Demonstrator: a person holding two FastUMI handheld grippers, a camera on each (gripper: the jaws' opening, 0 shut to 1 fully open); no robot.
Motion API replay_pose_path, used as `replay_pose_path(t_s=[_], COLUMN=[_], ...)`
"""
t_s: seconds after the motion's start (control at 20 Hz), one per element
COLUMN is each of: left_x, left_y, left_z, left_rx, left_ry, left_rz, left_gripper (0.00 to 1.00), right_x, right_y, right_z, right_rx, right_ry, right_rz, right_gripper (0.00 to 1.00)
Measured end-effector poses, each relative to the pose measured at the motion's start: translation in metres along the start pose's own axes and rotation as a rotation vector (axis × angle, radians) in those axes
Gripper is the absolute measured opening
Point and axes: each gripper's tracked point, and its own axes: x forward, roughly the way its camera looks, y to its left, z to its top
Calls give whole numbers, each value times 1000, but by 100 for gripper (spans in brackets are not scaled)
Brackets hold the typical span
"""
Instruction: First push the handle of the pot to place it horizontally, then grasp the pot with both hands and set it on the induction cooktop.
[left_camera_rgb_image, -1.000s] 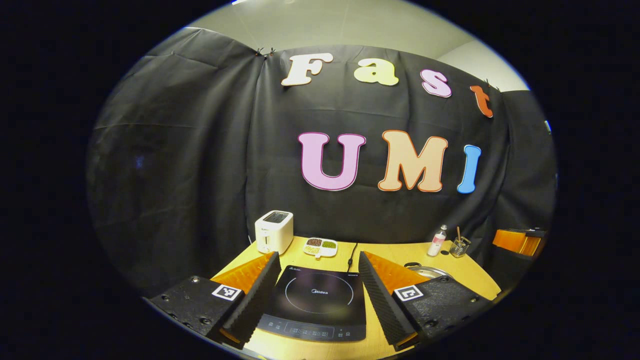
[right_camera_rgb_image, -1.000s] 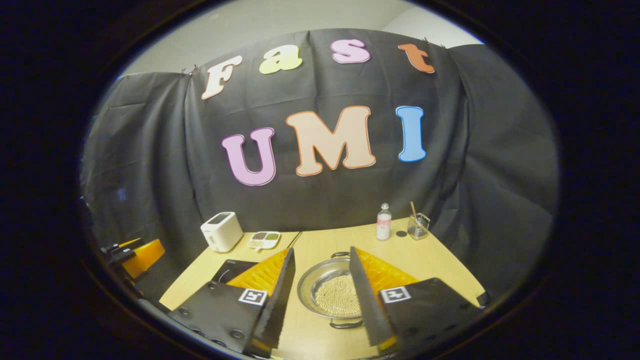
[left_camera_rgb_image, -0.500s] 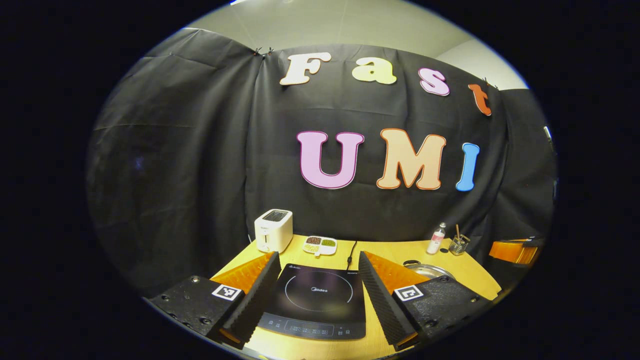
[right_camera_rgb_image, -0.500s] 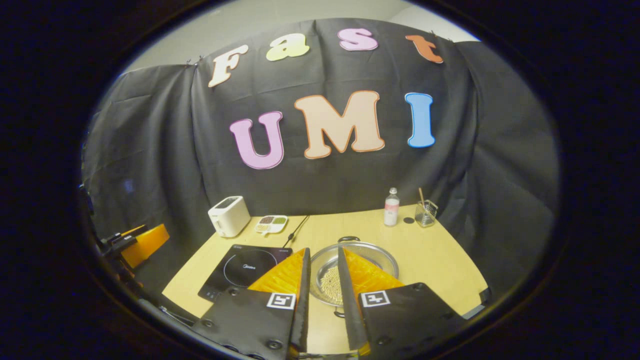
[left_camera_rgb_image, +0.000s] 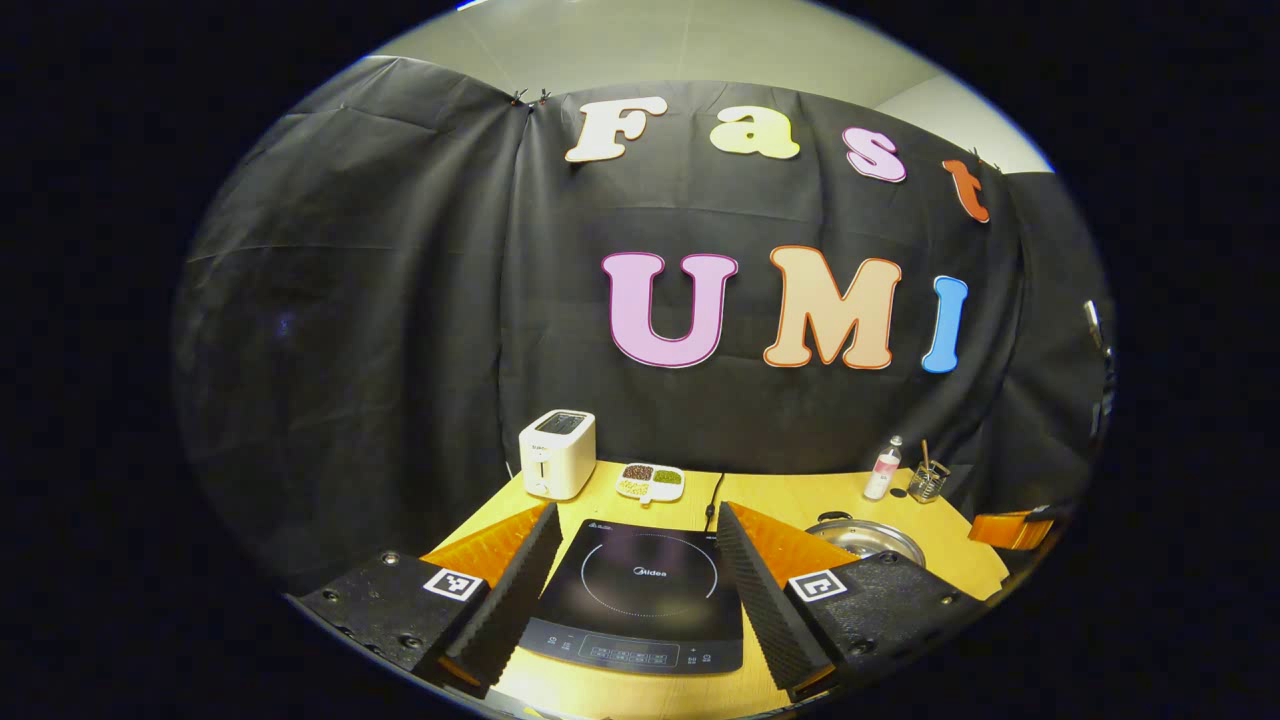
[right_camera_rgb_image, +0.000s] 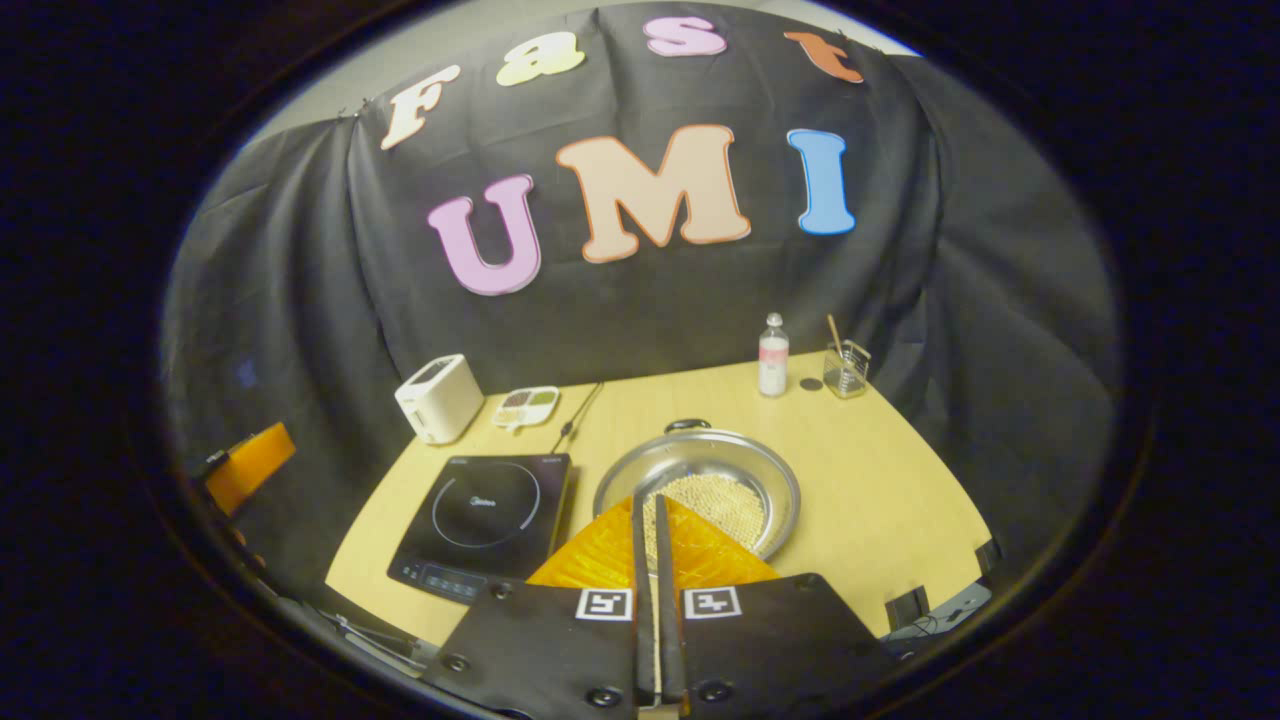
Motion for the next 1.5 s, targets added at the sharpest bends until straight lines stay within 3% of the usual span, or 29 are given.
replay_pose_path(t_s=[0.15,0.2,0.3,0.35,0.4,0.5,0.55,0.7,0.9,1.05,1.15,1.2,1.35,1.5], left_x=[2,2,5,7,8,11,12,18,23,27,28,29,31,33], left_y=[4,6,7,7,8,8,7,9,11,12,14,15,15,11], left_z=[-3,-4,-5,-7,-8,-9,-8,-11,-12,-15,-16,-17,-18,-19], left_rx=[2,2,3,6,7,11,12,14,7,3,2,2,-1,-1], left_ry=[6,9,15,19,23,27,27,38,51,62,69,72,80,85], left_rz=[14,19,25,27,28,30,31,40,56,71,82,89,104,105], left_gripper=[95,95,95,95,92,92,92,92,95,92,95,96,92,96], right_x=[15,20,29,34,37,42,45,56,71,83,89,92,96,100], right_y=[-10,-12,-15,-16,-15,-9,-8,3,15,19,17,16,12,6], right_z=[-35,-45,-66,-75,-86,-101,-109,-133,-156,-170,-178,-182,-187,-194], right_rx=[1,0,-5,-8,-7,-7,-15,-42,-42,-55,-48,-42,-26,-15], right_ry=[87,113,164,190,217,264,289,358,444,494,526,541,567,593], right_rz=[-18,-25,-31,-29,-24,-3,7,48,102,122,124,125,121,112], right_gripper=[5,0,5,0,5,0,5,5,5,5,0,5,5,5])
